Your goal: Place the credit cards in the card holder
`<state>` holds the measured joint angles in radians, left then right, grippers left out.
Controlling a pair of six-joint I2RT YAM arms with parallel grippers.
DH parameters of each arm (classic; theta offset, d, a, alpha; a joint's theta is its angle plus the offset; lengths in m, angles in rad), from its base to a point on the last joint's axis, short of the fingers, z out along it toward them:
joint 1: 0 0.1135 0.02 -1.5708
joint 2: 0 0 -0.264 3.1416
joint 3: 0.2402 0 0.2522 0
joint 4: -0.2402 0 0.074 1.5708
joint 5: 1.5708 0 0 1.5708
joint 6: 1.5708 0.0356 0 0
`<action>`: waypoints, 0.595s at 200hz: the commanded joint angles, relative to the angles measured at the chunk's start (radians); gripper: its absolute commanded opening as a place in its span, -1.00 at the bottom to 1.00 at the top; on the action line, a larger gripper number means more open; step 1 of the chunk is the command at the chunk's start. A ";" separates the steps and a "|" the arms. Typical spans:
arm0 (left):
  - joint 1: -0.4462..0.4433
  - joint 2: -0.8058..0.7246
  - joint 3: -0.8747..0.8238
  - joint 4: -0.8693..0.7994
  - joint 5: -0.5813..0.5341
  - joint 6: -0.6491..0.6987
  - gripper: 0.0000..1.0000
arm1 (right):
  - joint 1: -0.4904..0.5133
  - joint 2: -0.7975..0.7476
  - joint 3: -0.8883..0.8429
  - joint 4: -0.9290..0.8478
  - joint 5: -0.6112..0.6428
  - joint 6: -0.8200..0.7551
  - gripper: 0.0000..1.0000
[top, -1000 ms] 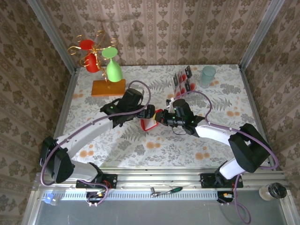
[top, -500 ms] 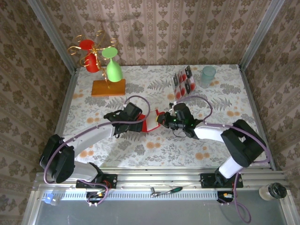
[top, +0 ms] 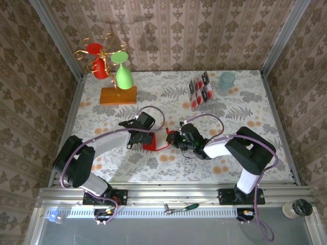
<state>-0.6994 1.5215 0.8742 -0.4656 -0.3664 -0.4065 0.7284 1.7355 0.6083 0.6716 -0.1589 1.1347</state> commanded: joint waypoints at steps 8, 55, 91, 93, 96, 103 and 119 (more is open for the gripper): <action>0.006 0.034 -0.011 0.008 -0.009 0.025 1.00 | 0.000 0.017 -0.024 0.020 0.078 0.011 -1.00; 0.003 0.072 -0.049 0.039 -0.033 -0.015 1.00 | -0.017 0.000 -0.009 -0.080 0.031 -0.044 -0.43; -0.009 0.075 -0.054 0.044 -0.074 -0.039 1.00 | -0.080 -0.124 -0.012 -0.250 -0.017 -0.117 -0.10; -0.010 0.075 -0.053 0.043 -0.077 -0.040 1.00 | -0.081 -0.130 -0.012 -0.257 -0.017 -0.120 -0.10; -0.011 0.074 -0.052 0.043 -0.078 -0.040 1.00 | -0.087 -0.146 -0.014 -0.273 -0.017 -0.127 -0.09; -0.017 0.071 -0.051 0.042 -0.087 -0.044 1.00 | -0.104 -0.187 -0.013 -0.333 -0.019 -0.150 -0.06; -0.027 0.068 -0.052 0.041 -0.102 -0.053 1.00 | -0.128 -0.253 0.010 -0.461 -0.027 -0.199 -0.04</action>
<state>-0.7105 1.5848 0.8284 -0.4133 -0.4122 -0.4274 0.6331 1.5871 0.5941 0.4316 -0.1688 1.0351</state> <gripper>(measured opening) 0.999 0.475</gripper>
